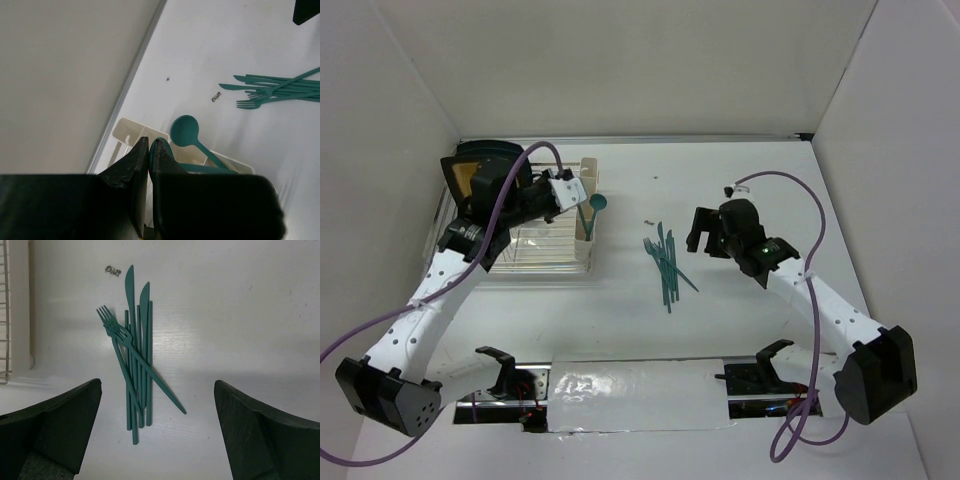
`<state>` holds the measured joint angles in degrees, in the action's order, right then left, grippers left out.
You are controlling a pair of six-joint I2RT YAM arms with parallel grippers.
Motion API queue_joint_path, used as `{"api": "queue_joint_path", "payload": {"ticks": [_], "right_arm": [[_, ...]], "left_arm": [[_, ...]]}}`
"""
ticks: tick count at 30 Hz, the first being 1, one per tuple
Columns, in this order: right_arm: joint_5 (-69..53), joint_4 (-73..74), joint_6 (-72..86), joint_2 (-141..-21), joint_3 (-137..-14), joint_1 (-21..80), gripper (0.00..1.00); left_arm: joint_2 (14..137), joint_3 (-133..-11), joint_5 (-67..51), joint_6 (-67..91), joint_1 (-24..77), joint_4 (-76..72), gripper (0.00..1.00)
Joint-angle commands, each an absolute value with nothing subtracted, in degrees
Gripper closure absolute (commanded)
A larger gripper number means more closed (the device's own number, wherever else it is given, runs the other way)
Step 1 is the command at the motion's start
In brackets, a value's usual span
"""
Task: Sort the eating utensils into containers
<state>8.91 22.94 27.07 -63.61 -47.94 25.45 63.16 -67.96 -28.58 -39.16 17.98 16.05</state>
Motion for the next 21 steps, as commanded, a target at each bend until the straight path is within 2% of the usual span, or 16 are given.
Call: {"api": "queue_joint_path", "payload": {"ticks": [1, 7, 9, 10, 12, 13, 15, 16, 19, 20, 21], "right_arm": [[6.94, 18.19, 25.31, -63.98, -46.24, 25.49, 0.0], [3.35, 14.6, 22.77, -65.03, -43.95, 25.84, 0.0], [3.34, 13.89, 22.24, -65.83, -43.95, 26.54, 0.0], [3.34, 13.36, 22.32, -66.53, -43.25, 26.8, 0.0], [5.7, 13.36, 22.15, -67.32, -43.24, 28.2, 0.0], [6.5, 13.36, 22.15, -67.93, -43.24, 28.47, 0.0], [7.73, 13.36, 22.15, -68.12, -43.24, 29.35, 0.0], [7.73, 13.36, 22.15, -68.2, -42.63, 30.05, 0.0], [7.73, 12.75, 21.71, -68.12, -42.1, 30.59, 0.02], [7.73, 12.22, 21.45, -68.55, -41.58, 31.2, 0.02], [7.73, 12.22, 21.36, -68.64, -41.57, 31.38, 0.05]], "left_arm": [[63.45, -67.06, -28.22, -41.48, 19.77, 13.36, 1.0], [65.03, -67.41, -21.8, -42.63, 23.99, 14.67, 0.99], [66.26, -67.59, -20.05, -42.89, 25.23, 15.12, 0.93], [66.79, -67.15, -17.78, -43.15, 26.88, 14.86, 0.88], [68.37, -67.15, -15.39, -43.68, 28.47, 15.03, 0.86], [68.47, -67.32, -12.6, -43.59, 28.91, 14.94, 0.82], [68.64, -67.59, -12.39, -42.9, 29.1, 15.38, 0.7], [68.56, -68.11, -11.96, -42.54, 29.09, 14.77, 0.58], [67.86, -70.57, -12.82, -40.26, 28.04, 15.81, 0.34], [67.33, -71.36, -13.27, -38.43, 28.04, 15.65, 0.19], [66.8, -72.5, -13.88, -36.58, 27.78, 15.64, 0.12]]}}
